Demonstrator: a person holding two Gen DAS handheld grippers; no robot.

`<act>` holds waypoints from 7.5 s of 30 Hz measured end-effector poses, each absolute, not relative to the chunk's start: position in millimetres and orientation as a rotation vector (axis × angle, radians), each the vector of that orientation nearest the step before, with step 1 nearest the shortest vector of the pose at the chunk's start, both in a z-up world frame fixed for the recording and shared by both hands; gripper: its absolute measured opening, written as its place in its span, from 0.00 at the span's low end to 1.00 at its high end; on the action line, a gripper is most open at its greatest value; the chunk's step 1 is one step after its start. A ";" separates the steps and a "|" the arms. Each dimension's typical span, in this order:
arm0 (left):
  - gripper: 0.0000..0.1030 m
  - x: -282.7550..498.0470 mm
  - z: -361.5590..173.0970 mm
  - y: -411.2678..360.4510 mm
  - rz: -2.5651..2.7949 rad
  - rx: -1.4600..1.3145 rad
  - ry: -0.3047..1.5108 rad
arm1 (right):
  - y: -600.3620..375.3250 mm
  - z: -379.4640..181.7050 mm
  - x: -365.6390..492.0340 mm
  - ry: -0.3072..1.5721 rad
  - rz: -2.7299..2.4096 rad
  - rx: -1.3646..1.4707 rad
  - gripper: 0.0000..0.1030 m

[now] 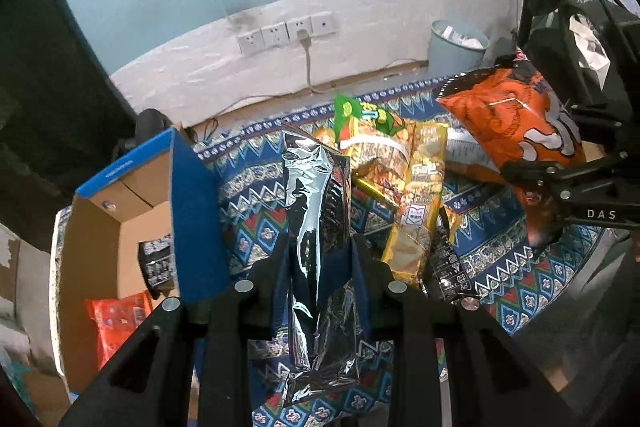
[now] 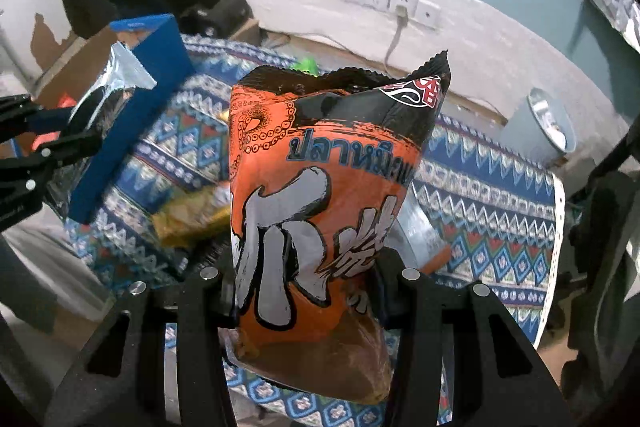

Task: Organize snacks
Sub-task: 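Carry both bags over the cardboard box and open both tools to drop them, then move both tools back toward the yellow stick packs on the pile, then grasp the yellow stick pack with the left tool while the right tool grasps the white printed bag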

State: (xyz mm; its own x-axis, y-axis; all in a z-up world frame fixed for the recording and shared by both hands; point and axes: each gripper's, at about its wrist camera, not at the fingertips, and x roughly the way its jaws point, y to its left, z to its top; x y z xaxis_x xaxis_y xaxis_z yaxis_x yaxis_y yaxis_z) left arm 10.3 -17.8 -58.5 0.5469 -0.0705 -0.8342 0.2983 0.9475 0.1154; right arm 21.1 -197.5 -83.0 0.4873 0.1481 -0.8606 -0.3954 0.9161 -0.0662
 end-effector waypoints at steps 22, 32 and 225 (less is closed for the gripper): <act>0.28 -0.3 -26.9 44.0 -0.109 0.197 0.890 | -99.2 -52.0 35.8 0.926 0.508 -0.280 0.45; 0.28 1.4 -26.7 90.9 -0.021 0.133 0.884 | -50.4 -54.2 47.3 0.918 0.574 -0.305 0.45; 0.33 46.0 -78.2 -47.1 -0.381 0.177 1.060 | -223.8 -115.3 55.7 1.123 0.343 -0.240 0.33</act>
State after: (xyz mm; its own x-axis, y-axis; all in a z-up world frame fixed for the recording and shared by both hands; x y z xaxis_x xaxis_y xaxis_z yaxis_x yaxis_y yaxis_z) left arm 46.0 -47.1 -78.2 0.4318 -0.2200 -0.8748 0.3878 0.9209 -0.0402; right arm 55.7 -223.8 -115.3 0.3896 0.1471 -0.9092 -0.3860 0.9224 -0.0162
